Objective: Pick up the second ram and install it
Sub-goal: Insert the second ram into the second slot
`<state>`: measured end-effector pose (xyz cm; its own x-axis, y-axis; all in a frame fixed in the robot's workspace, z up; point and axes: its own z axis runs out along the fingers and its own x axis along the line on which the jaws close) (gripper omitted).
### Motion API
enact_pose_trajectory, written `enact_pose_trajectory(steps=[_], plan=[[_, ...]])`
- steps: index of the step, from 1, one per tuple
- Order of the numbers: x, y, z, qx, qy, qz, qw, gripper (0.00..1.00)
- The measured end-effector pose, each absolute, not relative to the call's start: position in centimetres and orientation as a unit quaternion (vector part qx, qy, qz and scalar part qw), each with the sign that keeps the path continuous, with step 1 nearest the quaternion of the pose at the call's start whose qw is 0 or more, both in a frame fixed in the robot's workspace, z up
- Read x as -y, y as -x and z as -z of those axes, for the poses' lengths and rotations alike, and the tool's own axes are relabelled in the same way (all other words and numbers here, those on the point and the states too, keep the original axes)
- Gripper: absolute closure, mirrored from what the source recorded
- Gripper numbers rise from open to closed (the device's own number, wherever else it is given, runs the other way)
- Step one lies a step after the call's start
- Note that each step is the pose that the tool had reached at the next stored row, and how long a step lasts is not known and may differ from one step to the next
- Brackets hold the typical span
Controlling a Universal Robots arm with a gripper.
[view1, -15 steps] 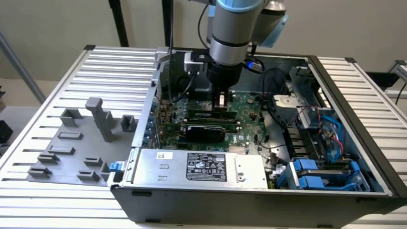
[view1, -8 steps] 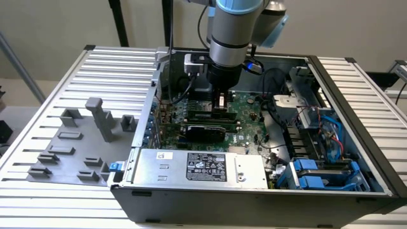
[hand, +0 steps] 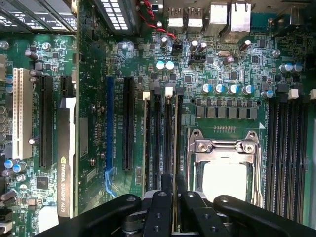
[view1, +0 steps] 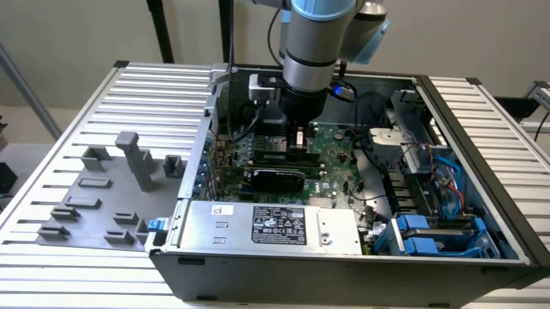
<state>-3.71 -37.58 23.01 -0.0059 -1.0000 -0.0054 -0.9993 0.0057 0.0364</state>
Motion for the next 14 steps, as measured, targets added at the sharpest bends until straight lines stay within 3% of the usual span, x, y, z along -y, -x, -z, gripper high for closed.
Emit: enact_pose_trajectory(steps=[14], plan=[[37.85,3.57,-22.96,0.709,-0.705,0.013,0.009,0.86]])
